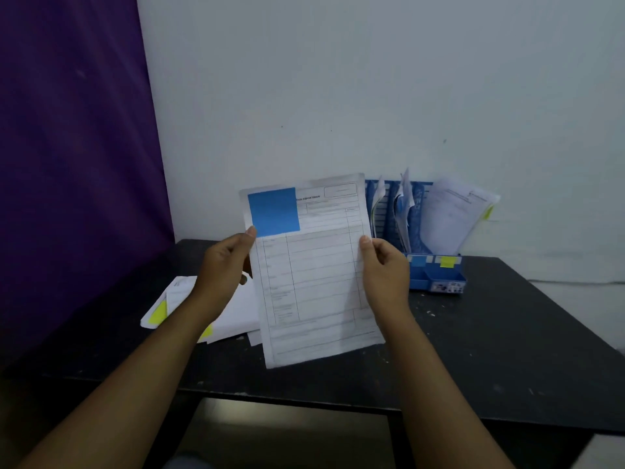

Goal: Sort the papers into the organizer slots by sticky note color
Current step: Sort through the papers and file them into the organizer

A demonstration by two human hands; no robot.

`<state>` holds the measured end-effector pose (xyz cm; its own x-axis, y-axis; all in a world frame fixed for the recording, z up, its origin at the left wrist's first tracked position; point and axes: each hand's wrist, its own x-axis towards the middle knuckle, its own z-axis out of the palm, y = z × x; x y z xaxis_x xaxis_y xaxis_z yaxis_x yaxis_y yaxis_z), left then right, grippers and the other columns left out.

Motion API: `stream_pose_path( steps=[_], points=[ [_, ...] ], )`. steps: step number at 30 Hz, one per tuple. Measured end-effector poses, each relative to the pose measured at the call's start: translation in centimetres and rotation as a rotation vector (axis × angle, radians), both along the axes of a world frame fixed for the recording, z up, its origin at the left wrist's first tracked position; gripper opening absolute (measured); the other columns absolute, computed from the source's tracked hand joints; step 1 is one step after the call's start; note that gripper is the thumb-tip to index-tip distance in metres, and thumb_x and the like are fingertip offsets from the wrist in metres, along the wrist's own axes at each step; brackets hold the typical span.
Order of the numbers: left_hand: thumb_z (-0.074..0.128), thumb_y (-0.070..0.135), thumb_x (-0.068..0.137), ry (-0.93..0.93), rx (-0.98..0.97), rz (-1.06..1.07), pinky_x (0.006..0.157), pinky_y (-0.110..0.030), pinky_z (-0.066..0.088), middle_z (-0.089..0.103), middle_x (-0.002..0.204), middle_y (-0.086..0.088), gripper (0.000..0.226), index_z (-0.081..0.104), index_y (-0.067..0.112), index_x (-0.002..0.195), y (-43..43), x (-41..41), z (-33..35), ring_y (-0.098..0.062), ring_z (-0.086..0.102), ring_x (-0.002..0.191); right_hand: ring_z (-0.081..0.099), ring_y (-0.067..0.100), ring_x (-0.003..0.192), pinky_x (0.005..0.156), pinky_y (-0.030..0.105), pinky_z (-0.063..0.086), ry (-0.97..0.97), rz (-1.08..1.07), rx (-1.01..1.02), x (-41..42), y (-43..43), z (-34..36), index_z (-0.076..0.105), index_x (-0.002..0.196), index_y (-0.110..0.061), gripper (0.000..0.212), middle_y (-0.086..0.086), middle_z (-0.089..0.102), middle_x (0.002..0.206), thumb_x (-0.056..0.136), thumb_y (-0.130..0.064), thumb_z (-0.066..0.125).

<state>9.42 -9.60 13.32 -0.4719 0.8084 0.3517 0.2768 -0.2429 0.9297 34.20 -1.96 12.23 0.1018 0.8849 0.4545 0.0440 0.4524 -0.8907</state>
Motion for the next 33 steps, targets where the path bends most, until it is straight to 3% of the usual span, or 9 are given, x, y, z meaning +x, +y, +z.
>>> stream_pose_path(
  steps=[2,6,10,14,18,20,22,26,33],
  points=[
    [0.056,0.05,0.105,-0.001,-0.029,-0.023,0.056,-0.026,0.046,0.065,0.064,-0.001,0.055,0.068,0.002,0.082,0.0,0.3,1.5,-0.009,0.057,0.056,0.07,0.013,0.084,0.075,0.028,0.058,-0.022,-0.01,0.0,0.8,0.4,0.3,0.075,0.092,-0.025,0.027,-0.004,0.075,0.088,0.104,-0.043,0.059],
    [0.054,0.046,0.108,0.095,-0.04,-0.075,0.046,-0.019,0.039,0.055,0.05,0.002,0.056,0.057,0.01,0.065,0.1,2.0,4.3,-0.009,0.044,0.044,0.068,0.015,0.097,0.08,0.034,0.059,-0.05,-0.175,-0.01,1.6,0.6,-0.1,0.069,0.104,-0.035,0.009,-0.011,0.071,0.096,0.102,-0.042,0.064],
    [0.053,0.052,0.106,0.089,-0.015,-0.123,0.053,-0.024,0.051,0.07,0.066,-0.013,0.054,0.071,0.004,0.09,1.1,5.6,6.4,-0.012,0.055,0.046,0.048,0.015,0.126,0.103,0.044,0.05,-0.208,-0.424,0.059,1.4,0.3,-0.7,0.054,0.139,-0.036,0.044,-0.008,0.055,0.134,0.097,-0.046,0.066],
    [0.056,0.047,0.107,-0.011,0.011,-0.086,0.044,-0.018,0.049,0.071,0.059,-0.006,0.043,0.071,0.011,0.088,2.5,10.2,8.2,-0.015,0.064,0.046,0.041,0.015,0.137,0.112,0.054,0.046,-0.285,-0.463,0.117,1.2,-1.0,-0.4,0.046,0.149,-0.036,0.059,-0.007,0.041,0.15,0.099,-0.068,0.044],
    [0.054,0.043,0.109,-0.094,-0.013,-0.182,0.051,-0.016,0.056,0.079,0.073,-0.009,0.037,0.07,0.012,0.1,3.9,14.1,10.0,-0.018,0.076,0.058,0.036,0.015,0.145,0.116,0.051,0.039,-0.433,-0.448,0.111,2.3,-1.6,-0.9,0.037,0.156,-0.038,0.085,-0.009,0.033,0.162,0.088,-0.088,0.03],
    [0.055,0.04,0.109,-0.156,-0.009,-0.228,0.056,-0.017,0.059,0.08,0.079,-0.014,0.034,0.067,0.009,0.105,4.4,15.7,10.9,-0.021,0.079,0.065,0.04,0.016,0.146,0.116,0.049,0.043,-0.553,-0.441,0.06,3.0,-0.8,-1.4,0.033,0.159,-0.038,0.075,-0.008,0.037,0.163,0.094,-0.072,0.051],
    [0.056,0.036,0.109,-0.233,0.012,-0.271,0.059,-0.023,0.063,0.08,0.086,-0.016,0.026,0.064,0.012,0.112,5.1,17.2,11.5,-0.024,0.08,0.071,0.053,0.018,0.136,0.105,0.042,0.053,-0.595,-0.459,0.021,4.0,0.5,-1.7,0.036,0.16,-0.034,0.065,-0.006,0.05,0.156,0.1,-0.039,0.064],
    [0.052,0.031,0.111,-0.209,0.054,-0.318,0.064,-0.03,0.067,0.077,0.101,-0.017,0.029,0.066,0.006,0.118,7.0,19.4,12.3,-0.026,0.081,0.075,0.068,0.022,0.102,0.067,0.032,0.052,-0.57,-0.517,-0.07,5.8,3.9,-1.1,0.048,0.155,-0.033,0.05,0.004,0.071,0.123,0.107,-0.017,0.052],
    [0.051,0.029,0.112,-0.129,0.109,-0.333,0.055,-0.024,0.061,0.073,0.115,-0.025,0.028,0.064,0.018,0.09,11.1,21.4,14.1,-0.025,0.081,0.073,0.07,0.031,0.101,0.077,0.042,0.062,-0.559,-0.556,0.026,7.6,9.3,1.1,0.054,0.149,-0.027,0.046,0.006,0.073,0.118,0.105,-0.013,0.053]
  ],
)
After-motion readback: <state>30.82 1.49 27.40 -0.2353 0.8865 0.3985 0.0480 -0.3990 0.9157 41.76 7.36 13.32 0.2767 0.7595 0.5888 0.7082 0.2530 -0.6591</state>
